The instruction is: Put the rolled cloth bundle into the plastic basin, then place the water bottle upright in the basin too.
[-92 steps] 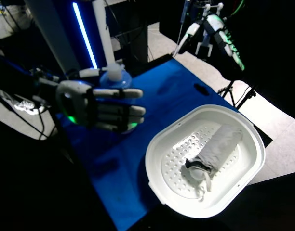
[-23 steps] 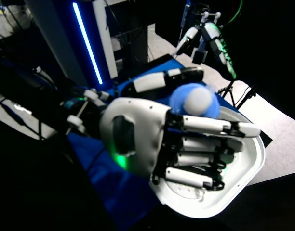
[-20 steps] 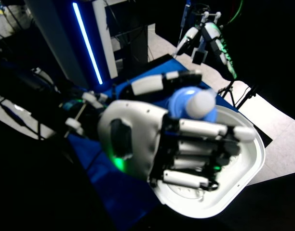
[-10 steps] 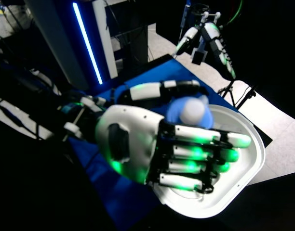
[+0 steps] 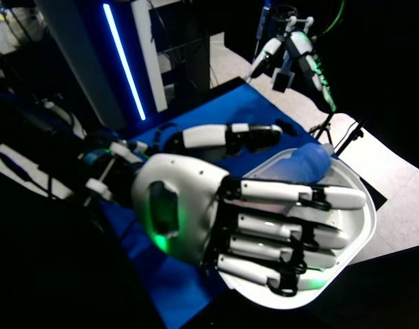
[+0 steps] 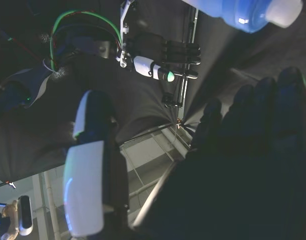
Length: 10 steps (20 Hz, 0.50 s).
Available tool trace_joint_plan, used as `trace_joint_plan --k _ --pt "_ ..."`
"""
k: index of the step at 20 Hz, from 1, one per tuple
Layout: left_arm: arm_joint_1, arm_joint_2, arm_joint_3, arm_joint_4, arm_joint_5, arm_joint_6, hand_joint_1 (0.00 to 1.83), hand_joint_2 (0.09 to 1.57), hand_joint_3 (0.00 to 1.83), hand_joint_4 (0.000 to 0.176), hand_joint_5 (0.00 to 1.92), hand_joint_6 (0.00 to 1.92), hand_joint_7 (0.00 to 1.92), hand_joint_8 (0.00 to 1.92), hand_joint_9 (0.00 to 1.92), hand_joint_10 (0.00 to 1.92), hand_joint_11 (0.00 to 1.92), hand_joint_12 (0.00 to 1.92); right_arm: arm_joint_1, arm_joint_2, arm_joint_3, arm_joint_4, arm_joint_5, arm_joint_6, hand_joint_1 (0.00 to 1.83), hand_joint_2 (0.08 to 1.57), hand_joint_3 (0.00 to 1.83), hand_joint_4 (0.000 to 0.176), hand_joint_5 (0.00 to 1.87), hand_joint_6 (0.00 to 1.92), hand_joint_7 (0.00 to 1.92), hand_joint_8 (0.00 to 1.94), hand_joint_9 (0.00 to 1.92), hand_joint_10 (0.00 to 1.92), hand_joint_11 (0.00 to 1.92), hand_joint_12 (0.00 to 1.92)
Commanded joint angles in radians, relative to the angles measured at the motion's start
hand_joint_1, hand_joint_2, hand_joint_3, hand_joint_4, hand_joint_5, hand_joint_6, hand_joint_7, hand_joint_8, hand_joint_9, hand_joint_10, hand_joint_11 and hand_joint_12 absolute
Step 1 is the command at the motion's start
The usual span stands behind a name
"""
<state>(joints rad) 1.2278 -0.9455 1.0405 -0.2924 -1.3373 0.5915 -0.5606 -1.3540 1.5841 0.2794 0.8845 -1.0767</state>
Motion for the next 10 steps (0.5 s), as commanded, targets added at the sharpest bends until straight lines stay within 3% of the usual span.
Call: trace_joint_plan --k 1,3,7,8,9,10 --pt "-0.007 -0.008 0.001 -0.004 -0.132 -0.009 0.61 0.92 0.0 0.176 0.0 0.0 0.0 0.0 0.0 0.0 0.0 0.0 0.007 0.005 0.001 -0.001 0.119 0.009 0.47 1.15 0.0 0.152 0.29 0.0 0.41 0.0 0.4 0.0 0.14 0.53" --pt "-0.007 -0.007 0.001 -0.006 -0.135 -0.009 0.6 0.92 0.0 0.176 0.0 0.0 0.0 0.0 0.0 0.0 0.0 0.0 0.004 0.018 -0.016 -0.014 0.12 0.009 0.45 1.14 0.0 0.155 0.29 0.0 0.41 0.0 0.4 0.0 0.13 0.53" --pt "-0.006 0.003 -0.001 -0.015 -0.147 -0.009 0.6 0.92 0.0 0.176 0.0 0.0 0.0 0.0 0.0 0.0 0.0 0.0 -0.006 0.086 -0.086 -0.071 0.149 0.009 0.43 1.1 0.0 0.14 0.21 0.0 0.24 0.0 0.24 0.0 0.0 0.53" --pt "-0.006 0.009 -0.003 -0.017 -0.152 -0.009 0.63 0.92 0.0 0.176 0.0 0.0 0.0 0.0 0.0 0.0 0.0 0.0 -0.018 0.119 -0.12 -0.082 0.18 0.009 0.43 1.1 0.0 0.144 0.17 0.0 0.21 0.0 0.2 0.0 0.0 0.41" --pt "-0.005 0.018 -0.007 -0.02 -0.159 -0.008 0.64 0.9 0.0 0.176 0.0 0.0 0.0 0.0 0.0 0.0 0.0 0.0 -0.033 0.154 -0.157 -0.089 0.213 0.009 0.45 1.07 0.0 0.169 0.14 0.0 0.15 0.0 0.13 0.0 0.0 0.37" --pt "-0.002 0.027 -0.01 -0.026 -0.168 -0.006 0.64 0.89 0.0 0.176 0.0 0.0 0.0 0.0 0.0 0.0 0.0 0.0 -0.051 0.184 -0.19 -0.093 0.247 0.008 0.45 1.07 0.0 0.173 0.12 0.0 0.14 0.0 0.11 0.0 0.0 0.32"
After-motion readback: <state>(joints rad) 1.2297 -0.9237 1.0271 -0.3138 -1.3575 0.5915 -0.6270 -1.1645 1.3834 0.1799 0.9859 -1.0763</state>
